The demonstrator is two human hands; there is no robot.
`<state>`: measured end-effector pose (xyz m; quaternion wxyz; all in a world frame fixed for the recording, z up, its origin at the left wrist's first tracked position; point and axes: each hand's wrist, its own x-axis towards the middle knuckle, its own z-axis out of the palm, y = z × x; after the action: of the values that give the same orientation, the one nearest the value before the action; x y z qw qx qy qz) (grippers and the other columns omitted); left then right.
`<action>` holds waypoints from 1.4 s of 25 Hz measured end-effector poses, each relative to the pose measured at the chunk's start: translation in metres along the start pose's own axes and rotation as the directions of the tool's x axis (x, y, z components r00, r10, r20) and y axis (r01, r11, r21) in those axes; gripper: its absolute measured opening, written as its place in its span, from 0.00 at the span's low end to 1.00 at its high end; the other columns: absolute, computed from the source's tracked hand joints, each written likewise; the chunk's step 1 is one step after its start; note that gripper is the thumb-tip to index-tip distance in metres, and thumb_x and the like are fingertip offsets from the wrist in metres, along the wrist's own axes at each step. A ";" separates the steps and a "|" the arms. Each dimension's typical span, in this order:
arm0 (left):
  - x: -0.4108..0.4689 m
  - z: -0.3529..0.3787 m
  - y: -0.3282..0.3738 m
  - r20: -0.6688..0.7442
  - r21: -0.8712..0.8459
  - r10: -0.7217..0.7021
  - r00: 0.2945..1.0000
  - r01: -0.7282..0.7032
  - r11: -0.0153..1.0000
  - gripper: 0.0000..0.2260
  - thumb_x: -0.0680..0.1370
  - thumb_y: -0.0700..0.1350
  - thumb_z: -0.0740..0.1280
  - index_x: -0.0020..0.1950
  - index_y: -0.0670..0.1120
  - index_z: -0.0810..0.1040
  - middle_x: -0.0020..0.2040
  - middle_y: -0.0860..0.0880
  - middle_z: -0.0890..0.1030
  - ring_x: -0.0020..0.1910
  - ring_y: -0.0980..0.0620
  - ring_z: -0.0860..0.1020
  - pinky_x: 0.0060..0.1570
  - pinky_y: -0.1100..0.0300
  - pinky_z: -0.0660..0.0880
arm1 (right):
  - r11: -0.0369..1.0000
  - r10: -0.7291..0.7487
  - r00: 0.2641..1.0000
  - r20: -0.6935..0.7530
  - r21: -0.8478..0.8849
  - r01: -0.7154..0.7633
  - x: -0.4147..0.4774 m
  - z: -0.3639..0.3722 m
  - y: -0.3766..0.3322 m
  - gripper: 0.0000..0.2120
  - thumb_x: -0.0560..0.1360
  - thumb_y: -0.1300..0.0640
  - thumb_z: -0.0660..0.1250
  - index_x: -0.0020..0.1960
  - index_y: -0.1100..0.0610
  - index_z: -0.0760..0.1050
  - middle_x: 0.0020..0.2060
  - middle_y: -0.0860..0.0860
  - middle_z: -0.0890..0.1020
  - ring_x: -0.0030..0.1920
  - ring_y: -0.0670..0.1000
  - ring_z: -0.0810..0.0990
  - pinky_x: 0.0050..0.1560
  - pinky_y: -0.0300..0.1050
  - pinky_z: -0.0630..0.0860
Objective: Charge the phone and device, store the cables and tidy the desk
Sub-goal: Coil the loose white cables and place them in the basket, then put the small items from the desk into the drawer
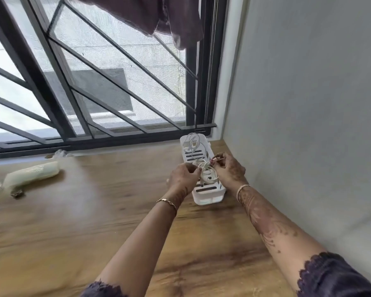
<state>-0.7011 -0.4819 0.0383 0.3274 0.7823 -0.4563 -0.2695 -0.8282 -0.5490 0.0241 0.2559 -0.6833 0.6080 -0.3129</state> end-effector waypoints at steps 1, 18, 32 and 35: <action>0.001 0.002 -0.001 -0.011 0.030 0.020 1.000 -0.020 0.999 0.10 0.75 0.55 0.66 0.51 0.52 0.82 0.51 0.50 0.83 0.53 0.49 0.80 0.57 0.53 0.75 | 0.998 -0.015 1.000 0.023 -0.065 0.017 0.001 0.001 0.003 0.10 0.74 0.45 0.67 0.53 0.49 0.76 0.50 0.46 0.83 0.56 0.50 0.79 0.62 0.50 0.64; 0.002 0.008 -0.020 -0.031 0.012 0.028 0.999 -0.028 1.000 0.12 0.78 0.51 0.65 0.60 0.58 0.79 0.59 0.47 0.73 0.54 0.45 0.79 0.60 0.51 0.75 | 0.702 -0.299 0.925 0.234 -0.603 0.380 -0.001 0.008 -0.008 0.11 0.78 0.45 0.60 0.50 0.44 0.80 0.52 0.42 0.79 0.65 0.51 0.66 0.65 0.60 0.45; -0.064 -0.059 -0.072 -0.024 -0.110 0.122 0.992 -0.124 0.986 0.14 0.78 0.46 0.64 0.64 0.50 0.76 0.62 0.46 0.73 0.52 0.49 0.79 0.62 0.53 0.73 | 0.792 -0.401 0.916 -0.027 -0.513 0.332 -0.090 0.007 -0.037 0.12 0.75 0.50 0.63 0.57 0.47 0.78 0.58 0.47 0.80 0.63 0.53 0.71 0.62 0.53 0.58; -0.095 -0.088 -0.098 0.024 -0.174 0.169 0.985 -0.163 0.971 0.14 0.78 0.45 0.65 0.63 0.47 0.76 0.60 0.45 0.76 0.53 0.48 0.79 0.61 0.50 0.74 | 0.834 -0.393 0.918 -0.044 -0.438 0.336 -0.138 0.025 -0.056 0.12 0.76 0.51 0.63 0.58 0.49 0.76 0.59 0.51 0.79 0.61 0.55 0.72 0.62 0.52 0.65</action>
<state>-0.6268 -0.3374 0.0317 0.4061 0.7048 -0.5015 -0.2946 -0.7814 -0.4055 0.0325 -0.0033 -0.8032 0.5352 -0.2616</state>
